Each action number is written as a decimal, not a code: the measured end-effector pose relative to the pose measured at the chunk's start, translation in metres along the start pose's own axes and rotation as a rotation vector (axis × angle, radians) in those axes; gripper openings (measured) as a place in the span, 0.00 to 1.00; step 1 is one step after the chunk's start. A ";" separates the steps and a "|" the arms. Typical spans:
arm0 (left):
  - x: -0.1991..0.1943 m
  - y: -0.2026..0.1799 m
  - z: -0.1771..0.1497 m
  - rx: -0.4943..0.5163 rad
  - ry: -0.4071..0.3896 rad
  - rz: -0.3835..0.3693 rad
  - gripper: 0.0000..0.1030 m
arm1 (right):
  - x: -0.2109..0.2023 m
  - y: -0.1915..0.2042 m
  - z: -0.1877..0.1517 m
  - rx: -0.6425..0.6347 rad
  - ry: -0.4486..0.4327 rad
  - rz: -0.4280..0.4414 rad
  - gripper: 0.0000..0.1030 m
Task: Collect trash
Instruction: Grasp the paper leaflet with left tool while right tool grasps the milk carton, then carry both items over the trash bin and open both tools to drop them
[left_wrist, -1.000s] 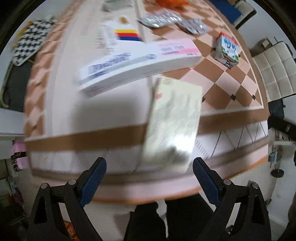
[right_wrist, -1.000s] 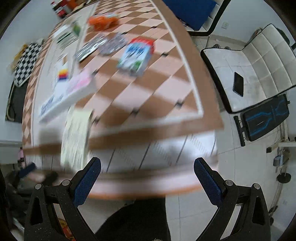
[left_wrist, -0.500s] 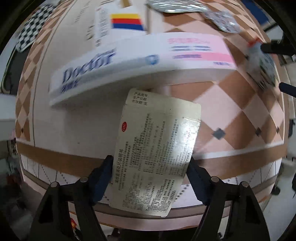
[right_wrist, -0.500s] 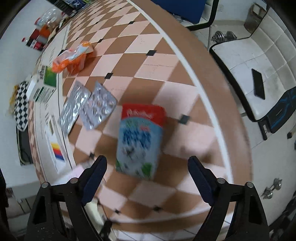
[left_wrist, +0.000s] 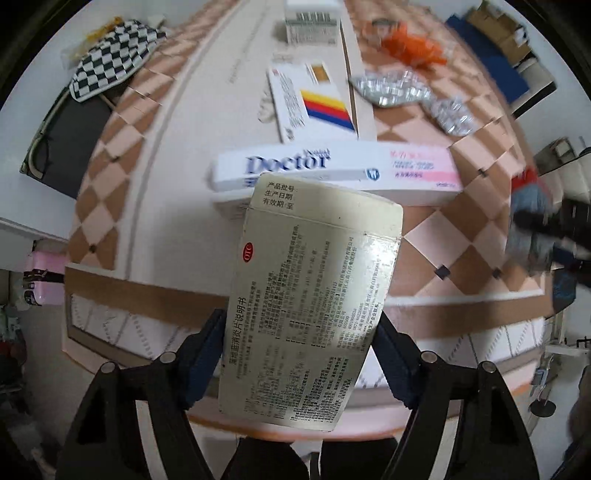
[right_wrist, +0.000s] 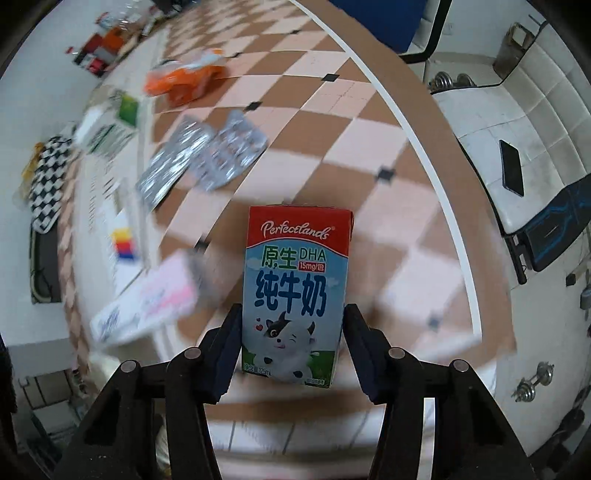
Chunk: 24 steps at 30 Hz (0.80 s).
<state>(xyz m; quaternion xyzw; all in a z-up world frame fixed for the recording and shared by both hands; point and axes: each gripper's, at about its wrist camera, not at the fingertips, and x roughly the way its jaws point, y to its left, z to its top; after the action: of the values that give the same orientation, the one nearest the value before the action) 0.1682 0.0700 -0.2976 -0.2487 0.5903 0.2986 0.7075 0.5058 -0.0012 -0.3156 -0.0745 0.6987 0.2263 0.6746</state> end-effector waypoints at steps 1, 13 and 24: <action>-0.009 0.005 -0.006 0.006 -0.020 -0.006 0.72 | -0.009 0.002 -0.015 -0.008 -0.017 0.005 0.54; -0.080 0.067 -0.105 0.099 -0.105 -0.095 0.72 | -0.070 0.029 -0.244 -0.038 -0.127 0.051 0.54; 0.019 0.075 -0.204 0.089 0.107 -0.148 0.72 | 0.025 -0.003 -0.384 -0.017 0.084 0.008 0.54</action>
<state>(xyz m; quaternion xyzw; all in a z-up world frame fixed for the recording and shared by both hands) -0.0228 -0.0188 -0.3526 -0.2756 0.6200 0.2055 0.7053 0.1556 -0.1591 -0.3455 -0.0867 0.7248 0.2318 0.6430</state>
